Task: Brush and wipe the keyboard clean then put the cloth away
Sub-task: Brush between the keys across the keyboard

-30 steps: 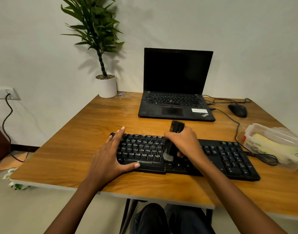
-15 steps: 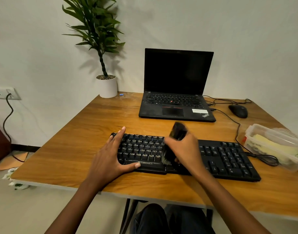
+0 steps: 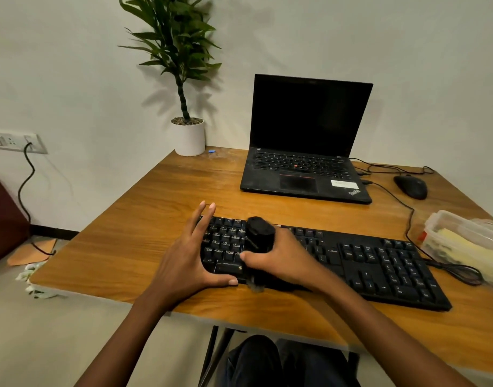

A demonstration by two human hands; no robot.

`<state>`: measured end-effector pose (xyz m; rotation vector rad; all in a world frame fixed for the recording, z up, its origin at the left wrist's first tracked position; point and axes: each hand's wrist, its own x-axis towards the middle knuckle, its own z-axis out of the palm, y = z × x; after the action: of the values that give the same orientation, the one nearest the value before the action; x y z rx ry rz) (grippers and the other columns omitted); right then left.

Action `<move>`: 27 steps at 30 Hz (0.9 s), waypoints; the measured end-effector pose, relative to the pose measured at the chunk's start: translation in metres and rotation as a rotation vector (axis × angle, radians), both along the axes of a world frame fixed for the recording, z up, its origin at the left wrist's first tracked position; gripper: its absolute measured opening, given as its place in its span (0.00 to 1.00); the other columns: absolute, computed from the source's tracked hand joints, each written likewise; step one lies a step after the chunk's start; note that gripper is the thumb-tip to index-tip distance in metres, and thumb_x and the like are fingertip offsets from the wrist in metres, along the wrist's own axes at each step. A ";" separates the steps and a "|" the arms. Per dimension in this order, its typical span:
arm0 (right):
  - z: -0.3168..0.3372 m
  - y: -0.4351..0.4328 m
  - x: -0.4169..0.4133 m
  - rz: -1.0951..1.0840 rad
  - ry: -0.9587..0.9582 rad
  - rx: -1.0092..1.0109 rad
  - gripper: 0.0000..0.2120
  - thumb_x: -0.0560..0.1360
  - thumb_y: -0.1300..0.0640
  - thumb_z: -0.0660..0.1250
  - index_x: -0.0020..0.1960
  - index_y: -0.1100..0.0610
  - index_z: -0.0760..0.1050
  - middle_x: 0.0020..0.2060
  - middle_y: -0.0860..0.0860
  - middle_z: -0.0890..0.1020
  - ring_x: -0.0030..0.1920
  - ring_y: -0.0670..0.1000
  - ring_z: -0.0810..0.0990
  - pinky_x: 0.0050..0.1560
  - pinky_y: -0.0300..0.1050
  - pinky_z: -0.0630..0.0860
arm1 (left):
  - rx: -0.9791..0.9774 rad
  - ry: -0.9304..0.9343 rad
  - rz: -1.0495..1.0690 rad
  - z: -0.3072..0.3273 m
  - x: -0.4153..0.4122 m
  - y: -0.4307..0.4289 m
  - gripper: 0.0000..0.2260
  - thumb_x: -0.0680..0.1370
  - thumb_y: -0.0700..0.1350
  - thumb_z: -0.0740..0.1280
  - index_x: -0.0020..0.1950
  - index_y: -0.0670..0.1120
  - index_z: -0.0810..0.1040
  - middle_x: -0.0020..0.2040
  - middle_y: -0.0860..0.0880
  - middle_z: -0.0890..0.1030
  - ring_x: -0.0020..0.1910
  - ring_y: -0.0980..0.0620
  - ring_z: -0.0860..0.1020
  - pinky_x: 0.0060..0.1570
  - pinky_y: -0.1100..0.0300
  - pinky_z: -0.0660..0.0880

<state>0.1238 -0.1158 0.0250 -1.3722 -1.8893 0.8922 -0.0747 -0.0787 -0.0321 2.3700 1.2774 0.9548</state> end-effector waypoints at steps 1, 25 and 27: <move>0.000 0.006 -0.011 0.063 0.004 0.000 0.11 0.71 0.56 0.71 0.43 0.45 0.69 0.37 0.45 0.78 0.38 0.44 0.77 0.40 0.35 0.74 | 0.003 -0.006 -0.006 0.000 -0.001 0.000 0.57 0.54 0.73 0.70 0.73 0.67 0.38 0.77 0.62 0.44 0.68 0.59 0.62 0.53 0.55 0.76; 0.019 0.042 -0.011 0.306 -0.117 -0.078 0.15 0.69 0.63 0.72 0.46 0.48 0.71 0.42 0.43 0.78 0.42 0.41 0.77 0.42 0.34 0.75 | -0.029 -0.055 0.009 0.001 -0.003 0.000 0.60 0.51 0.74 0.70 0.73 0.66 0.36 0.76 0.62 0.42 0.66 0.61 0.60 0.50 0.63 0.71; 0.025 0.036 0.011 0.301 -0.168 -0.139 0.16 0.69 0.64 0.72 0.44 0.47 0.70 0.40 0.43 0.77 0.41 0.40 0.77 0.41 0.33 0.75 | -0.039 -0.049 0.028 0.001 -0.002 0.000 0.61 0.50 0.75 0.69 0.73 0.67 0.35 0.76 0.61 0.43 0.65 0.61 0.58 0.51 0.59 0.71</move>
<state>0.1345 -0.0796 0.0498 -1.2964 -2.2404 1.1008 -0.0771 -0.0789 -0.0308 2.2912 1.3017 0.9809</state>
